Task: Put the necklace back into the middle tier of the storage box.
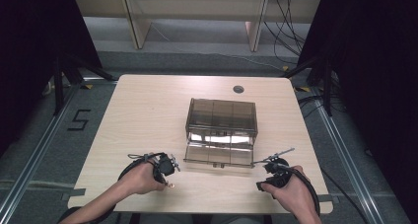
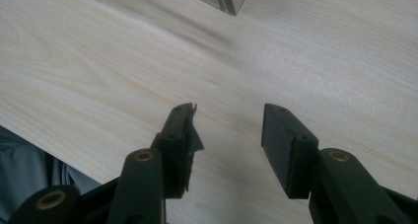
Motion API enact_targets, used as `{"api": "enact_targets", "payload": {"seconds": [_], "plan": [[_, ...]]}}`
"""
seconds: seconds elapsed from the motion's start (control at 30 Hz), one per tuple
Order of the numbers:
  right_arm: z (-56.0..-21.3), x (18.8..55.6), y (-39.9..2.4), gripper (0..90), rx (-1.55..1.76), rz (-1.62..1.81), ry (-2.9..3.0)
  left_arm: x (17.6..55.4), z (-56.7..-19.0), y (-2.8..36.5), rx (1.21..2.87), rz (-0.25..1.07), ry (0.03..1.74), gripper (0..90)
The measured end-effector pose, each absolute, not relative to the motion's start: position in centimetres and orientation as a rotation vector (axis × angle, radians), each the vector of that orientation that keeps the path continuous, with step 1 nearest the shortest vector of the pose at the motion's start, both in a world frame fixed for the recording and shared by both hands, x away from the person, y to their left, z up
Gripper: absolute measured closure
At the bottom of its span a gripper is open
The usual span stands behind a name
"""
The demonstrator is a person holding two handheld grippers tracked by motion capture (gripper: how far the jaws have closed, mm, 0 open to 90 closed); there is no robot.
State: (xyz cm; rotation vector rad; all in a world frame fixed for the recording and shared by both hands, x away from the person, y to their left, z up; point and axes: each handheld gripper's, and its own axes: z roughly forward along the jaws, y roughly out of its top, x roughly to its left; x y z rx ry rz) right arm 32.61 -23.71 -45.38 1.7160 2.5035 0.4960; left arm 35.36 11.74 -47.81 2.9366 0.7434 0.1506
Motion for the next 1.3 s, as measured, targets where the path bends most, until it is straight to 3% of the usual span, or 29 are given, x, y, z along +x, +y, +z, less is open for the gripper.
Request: {"api": "enact_targets", "payload": {"seconds": [1.3], "plan": [[-45.8, 32.7, -24.1, 54.5, 1.728, 0.491, 2.508, 37.2, -42.5, 14.1, 2.707, 0.023, 0.845, 88.3]]}}
